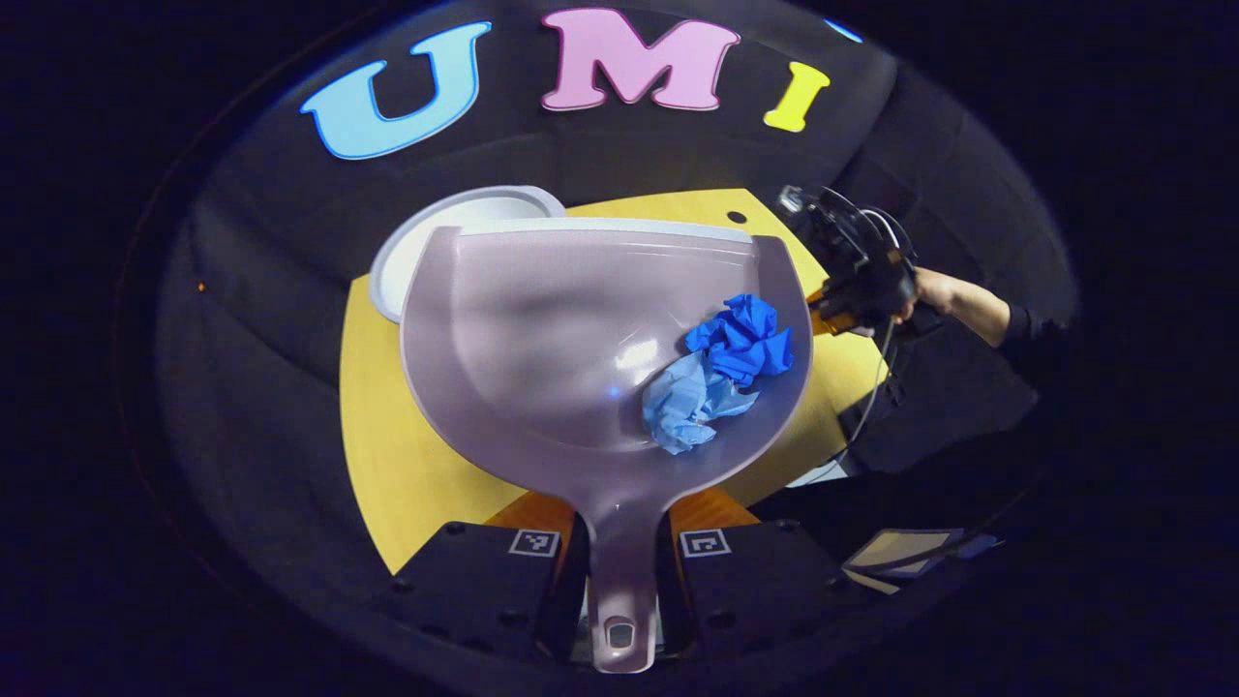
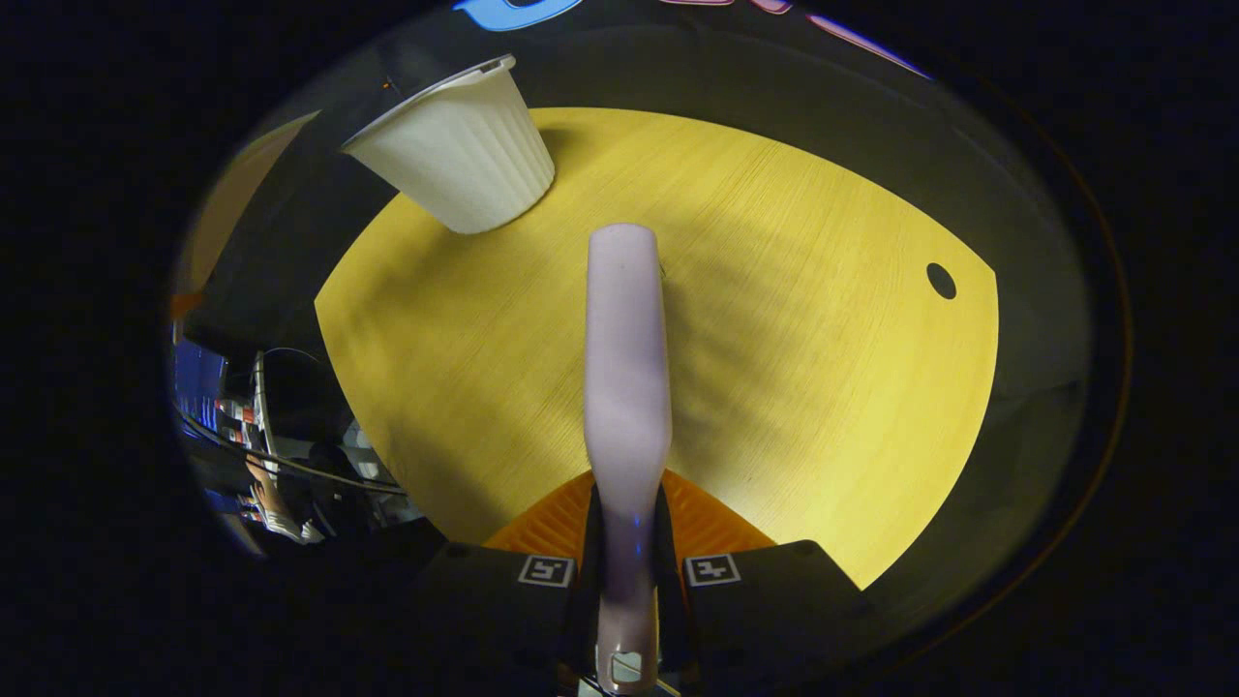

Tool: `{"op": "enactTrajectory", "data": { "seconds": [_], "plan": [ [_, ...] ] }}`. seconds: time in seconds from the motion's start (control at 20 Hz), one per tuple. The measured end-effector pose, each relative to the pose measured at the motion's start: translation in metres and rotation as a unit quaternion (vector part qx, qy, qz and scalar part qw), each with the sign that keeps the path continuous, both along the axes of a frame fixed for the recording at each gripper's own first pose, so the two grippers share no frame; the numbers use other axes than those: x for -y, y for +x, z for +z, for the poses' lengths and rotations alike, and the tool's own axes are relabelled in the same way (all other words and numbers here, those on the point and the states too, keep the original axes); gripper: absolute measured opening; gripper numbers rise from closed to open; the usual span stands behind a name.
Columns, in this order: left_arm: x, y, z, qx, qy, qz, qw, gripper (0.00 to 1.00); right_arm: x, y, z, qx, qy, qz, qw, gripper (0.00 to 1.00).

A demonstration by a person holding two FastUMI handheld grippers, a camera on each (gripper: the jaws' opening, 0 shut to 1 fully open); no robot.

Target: Pick up the small broom and dustpan from the desktop, sweep the trash into the dustpan with the broom, and then empty the trash into the garbage bin.

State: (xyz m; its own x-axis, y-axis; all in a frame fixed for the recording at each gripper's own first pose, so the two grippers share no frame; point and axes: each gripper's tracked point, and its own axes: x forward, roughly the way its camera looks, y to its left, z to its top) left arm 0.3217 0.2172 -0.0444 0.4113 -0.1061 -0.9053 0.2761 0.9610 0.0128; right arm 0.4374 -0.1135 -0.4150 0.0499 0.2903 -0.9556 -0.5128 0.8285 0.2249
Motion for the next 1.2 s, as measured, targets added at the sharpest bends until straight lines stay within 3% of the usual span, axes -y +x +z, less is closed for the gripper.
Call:
{"op": "enactTrajectory", "data": {
  "seconds": [0.2,0.3,0.45,0.55,0.65,0.85,0.9,1.0,1.1,1.2],
  "plan": [
    [-0.084,0.068,0.018,0.001,0.081,0.059,0.995,0.29,0.005,0.003,0.009,0.006,0.020,-0.013,1.000,0.28],
    [-0.125,0.113,0.019,0.001,0.138,0.069,0.988,0.29,0.007,0.005,0.012,0.000,0.034,-0.022,0.999,0.27],
    [-0.161,0.171,0.021,-0.012,0.229,0.033,0.973,0.29,0.016,0.009,0.016,0.003,0.045,-0.041,0.998,0.28],
    [-0.170,0.201,0.009,-0.024,0.317,-0.019,0.948,0.29,0.017,0.007,0.016,0.011,0.044,-0.052,0.998,0.28],
    [-0.177,0.196,0.020,-0.038,0.398,-0.082,0.913,0.29,0.014,0.000,0.016,0.015,0.050,-0.062,0.997,0.27],
    [-0.190,0.204,0.023,-0.041,0.500,-0.182,0.846,0.29,0.012,-0.011,0.014,0.011,0.059,-0.083,0.995,0.28],
    [-0.195,0.203,0.023,-0.035,0.513,-0.188,0.837,0.29,0.013,-0.012,0.014,0.012,0.059,-0.087,0.994,0.28],
    [-0.192,0.201,0.022,-0.022,0.510,-0.185,0.840,0.29,0.017,-0.013,0.015,0.013,0.057,-0.097,0.994,0.28],
    [-0.189,0.202,0.019,0.002,0.488,-0.162,0.858,0.29,0.024,-0.010,0.017,0.023,0.055,-0.109,0.992,0.28],
    [-0.189,0.198,0.016,0.053,0.464,-0.102,0.878,0.29,0.030,-0.005,0.021,0.027,0.058,-0.130,0.989,0.28]
  ]
}}
